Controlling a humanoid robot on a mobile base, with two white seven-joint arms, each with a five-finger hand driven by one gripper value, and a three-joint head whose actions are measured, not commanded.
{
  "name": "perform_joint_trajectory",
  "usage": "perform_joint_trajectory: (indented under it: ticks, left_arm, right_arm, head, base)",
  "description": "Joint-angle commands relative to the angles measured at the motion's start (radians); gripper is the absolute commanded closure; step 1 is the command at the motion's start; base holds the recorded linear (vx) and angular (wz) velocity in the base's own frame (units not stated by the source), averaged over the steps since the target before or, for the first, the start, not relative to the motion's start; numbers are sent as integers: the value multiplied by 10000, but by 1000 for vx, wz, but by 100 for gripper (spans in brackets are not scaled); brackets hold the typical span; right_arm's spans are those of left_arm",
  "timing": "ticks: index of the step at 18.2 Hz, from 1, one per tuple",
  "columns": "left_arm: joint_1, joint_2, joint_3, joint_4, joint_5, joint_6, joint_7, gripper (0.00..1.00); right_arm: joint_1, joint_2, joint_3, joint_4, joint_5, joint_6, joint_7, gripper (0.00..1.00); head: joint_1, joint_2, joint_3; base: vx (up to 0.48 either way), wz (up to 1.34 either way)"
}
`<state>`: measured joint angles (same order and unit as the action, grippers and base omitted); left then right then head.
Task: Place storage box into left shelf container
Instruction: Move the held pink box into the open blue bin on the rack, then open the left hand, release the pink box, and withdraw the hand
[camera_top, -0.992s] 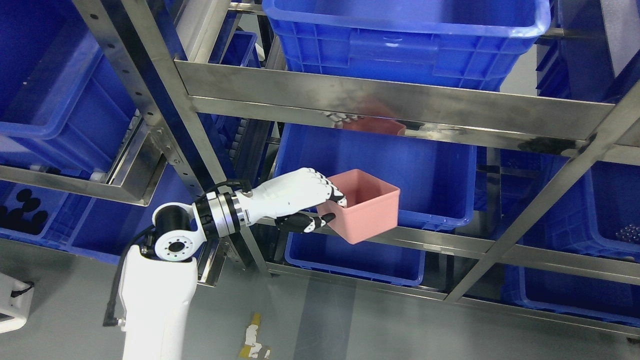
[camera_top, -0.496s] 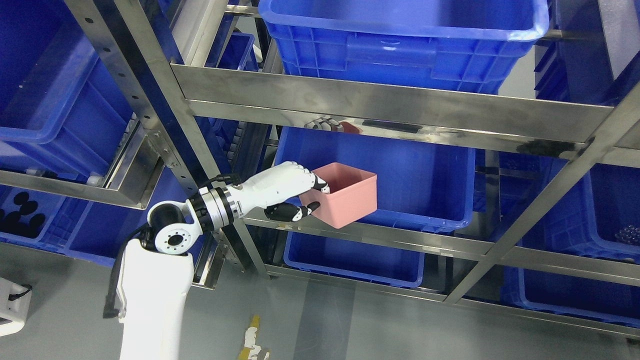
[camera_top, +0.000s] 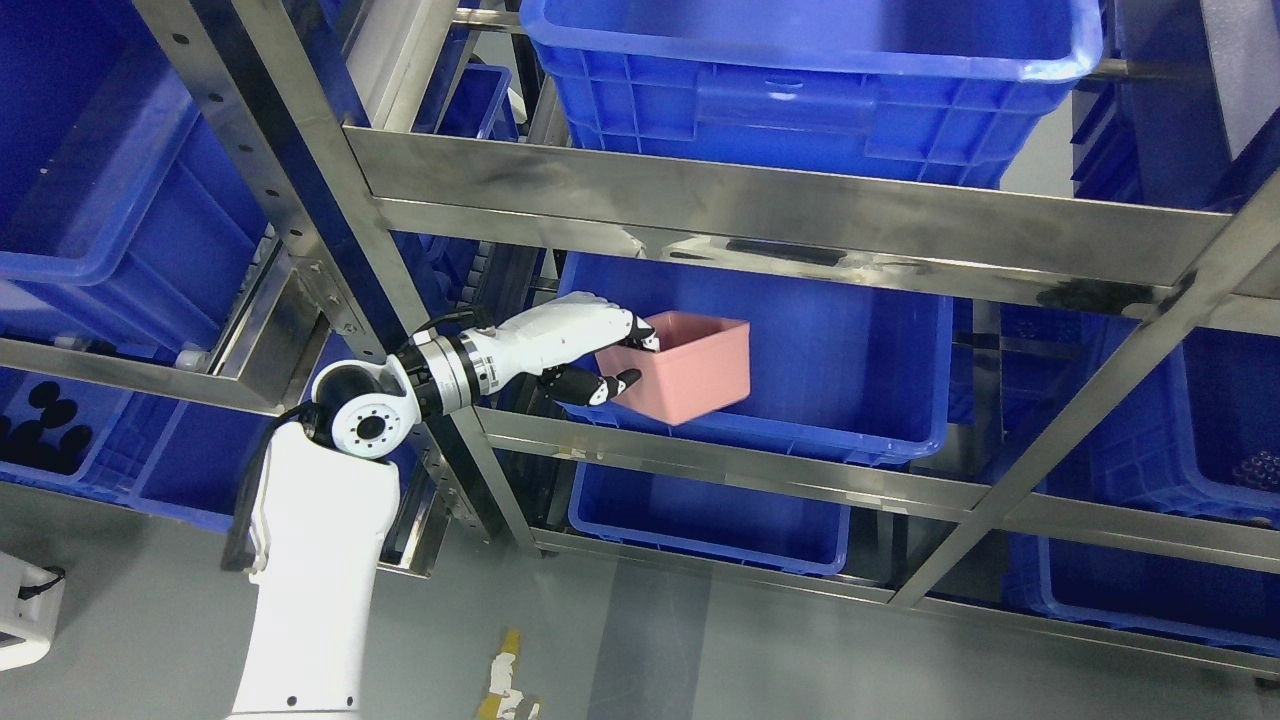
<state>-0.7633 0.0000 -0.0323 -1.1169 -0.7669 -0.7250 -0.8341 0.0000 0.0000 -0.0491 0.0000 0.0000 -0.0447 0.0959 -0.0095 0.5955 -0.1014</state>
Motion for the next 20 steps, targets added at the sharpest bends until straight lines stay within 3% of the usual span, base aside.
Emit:
perform_joint_trajectory:
  ticks: [1,4,6,8,10,13,16,18,20]
  left_arm:
    - [-282,175,-765,1428,-93,423,959,55]
    - [-267,175,-842,1322,61,424,1971,14]
    - [-267,175,-858,1184,91,347,2723,7]
    - [-221,175,-1010,832,716,332,2987,5]
    - [99,175,-1820,815,2415,499,2957,5]
    - [1508,175,-2376,662,4168,516,2957,4]
    - [3057,175,-2133,-454,5776,531,3261,1]
    - [3749,175,-1886,-1299,6547,775,4819,0]
    - [4698,175,-1962,-2172,6688,1158,7317,0]
  right_arm:
    - [261,-175,0,-175,-31,2,1756,0]
    - [261,-175,0,-175,-31,2,1756,0]
    - [261,-175,0,-175,-31,2,1756,0]
    - [261,-175,0,-175,-31,2,1756,0]
    - [261,-175,0,-175,-31,2,1756,0]
    - [261,-175,0,-175,-31,2,1756,0]
    - [261,-175,0,-175,-31,2,1756,0]
    - [261,-175,0,-175,-31,2,1756,0]
    - [261,-175,0,-175,-31,2,1756,0]
  head:
    - [0,0,0]
    - [0,0,0]
    - [0,0,0]
    - [0,0,0]
    - [0,0,0]
    - [0,0,0]
    - [0,0,0]
    - [0,0,0]
    - [0,0,0]
  base:
    - [0,0]
    - [0,0]
    - [0,0]
    - [0,0]
    - [0,0]
    - [0,0]
    - [0,0]
    - [0,0]
    - [0,0]
